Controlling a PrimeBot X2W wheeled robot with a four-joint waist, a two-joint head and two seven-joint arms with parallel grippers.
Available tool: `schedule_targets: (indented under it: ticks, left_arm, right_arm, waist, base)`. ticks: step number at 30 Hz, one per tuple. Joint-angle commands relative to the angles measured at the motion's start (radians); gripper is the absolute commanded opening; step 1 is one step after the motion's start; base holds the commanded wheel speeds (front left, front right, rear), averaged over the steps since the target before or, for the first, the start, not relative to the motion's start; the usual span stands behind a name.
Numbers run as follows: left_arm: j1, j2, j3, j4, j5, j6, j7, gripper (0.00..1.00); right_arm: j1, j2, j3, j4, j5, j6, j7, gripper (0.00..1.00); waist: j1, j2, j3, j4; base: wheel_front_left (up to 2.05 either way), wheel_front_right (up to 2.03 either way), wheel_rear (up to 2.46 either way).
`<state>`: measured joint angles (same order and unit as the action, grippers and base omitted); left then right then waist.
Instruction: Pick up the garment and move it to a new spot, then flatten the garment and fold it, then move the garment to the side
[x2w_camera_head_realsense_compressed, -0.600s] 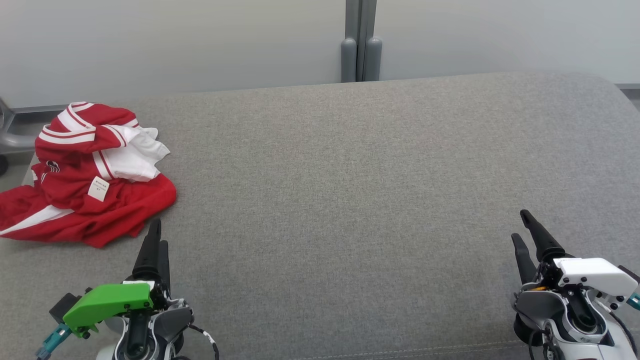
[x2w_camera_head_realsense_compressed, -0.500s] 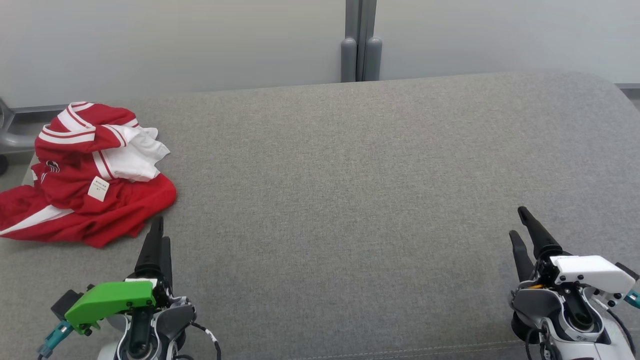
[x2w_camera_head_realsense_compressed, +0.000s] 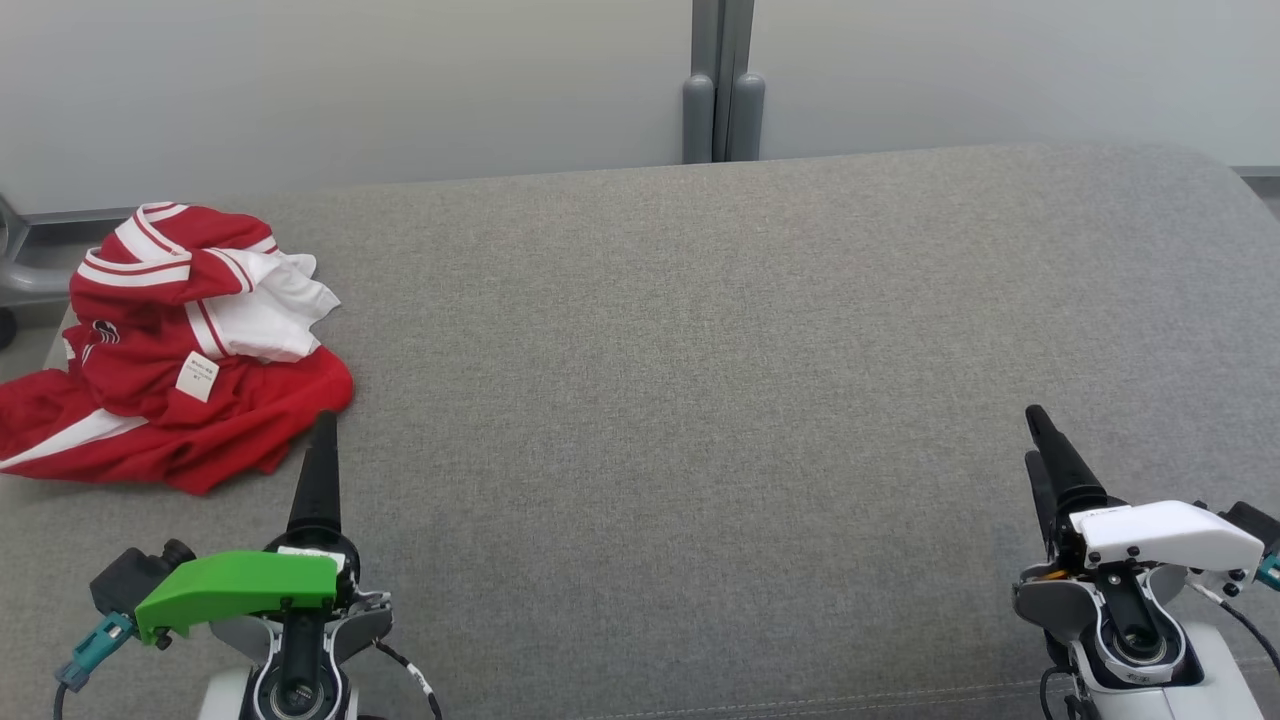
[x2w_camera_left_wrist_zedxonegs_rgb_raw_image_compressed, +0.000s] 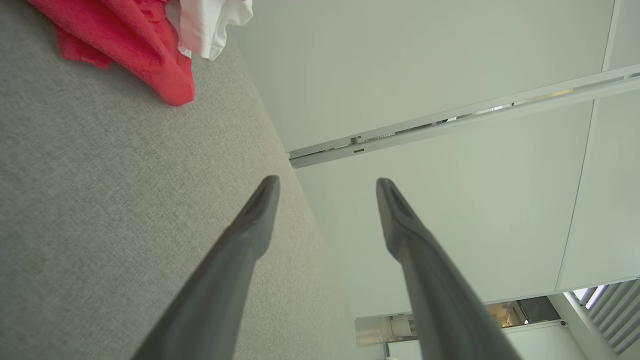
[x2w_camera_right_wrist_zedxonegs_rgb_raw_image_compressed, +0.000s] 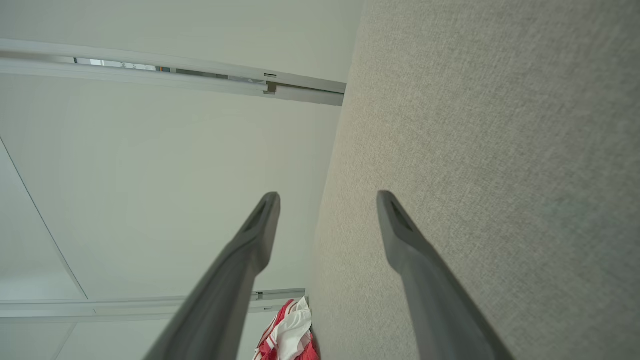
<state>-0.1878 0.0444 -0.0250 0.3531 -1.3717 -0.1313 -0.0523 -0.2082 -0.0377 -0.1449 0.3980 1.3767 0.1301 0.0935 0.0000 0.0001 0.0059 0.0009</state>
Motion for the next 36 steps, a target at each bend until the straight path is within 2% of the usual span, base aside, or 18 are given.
schedule_targets:
  ticks: [1, 11, 17, 29, 34, 36]
  left_arm:
    - [-0.008, 0.003, 0.001, -0.030, 0.051, 0.000, -0.009, 1.00]
    - [0.010, 0.003, -0.034, -0.098, 0.287, 0.023, -0.039, 1.00]
    - [0.020, 0.004, -0.063, -0.126, 0.397, 0.047, -0.053, 1.00]
    - [0.032, 0.005, -0.106, -0.161, 0.570, 0.095, -0.084, 1.00]
    - [0.044, 0.005, -0.121, -0.182, 0.627, 0.101, -0.095, 1.00]
    - [0.048, 0.005, -0.131, -0.181, 0.642, 0.089, -0.100, 1.00]
  right_arm:
    - [-0.010, -0.007, 0.002, -0.031, -0.064, 0.000, -0.015, 1.00]
    - [0.008, -0.006, 0.070, -0.120, -0.334, 0.000, -0.066, 1.00]
    - [0.022, -0.007, 0.091, -0.160, -0.450, 0.000, -0.089, 1.00]
    - [0.053, -0.009, 0.149, -0.189, -0.610, 0.000, -0.140, 1.00]
    - [0.059, -0.009, 0.155, -0.202, -0.652, 0.001, -0.160, 1.00]
    - [0.063, -0.009, 0.159, -0.209, -0.669, 0.001, -0.168, 1.00]
  waist:
    - [0.0000, -0.0001, 0.000, 0.000]
    - [0.0000, -0.0001, 0.002, 0.000]
    - [0.0000, -0.0001, 0.003, 0.000]
    - [0.0000, -0.0001, 0.005, 0.002]
    - [0.0000, -0.0001, 0.006, 0.002]
    - [0.0000, -0.0001, 0.006, 0.002]
  base:
    - [0.00, 0.00, 0.00]
    - [0.00, 0.00, 0.00]
    - [0.00, 0.00, 0.00]
    - [0.00, 0.00, 0.00]
    - [0.00, 0.00, 0.00]
    - [0.00, 0.00, 0.00]
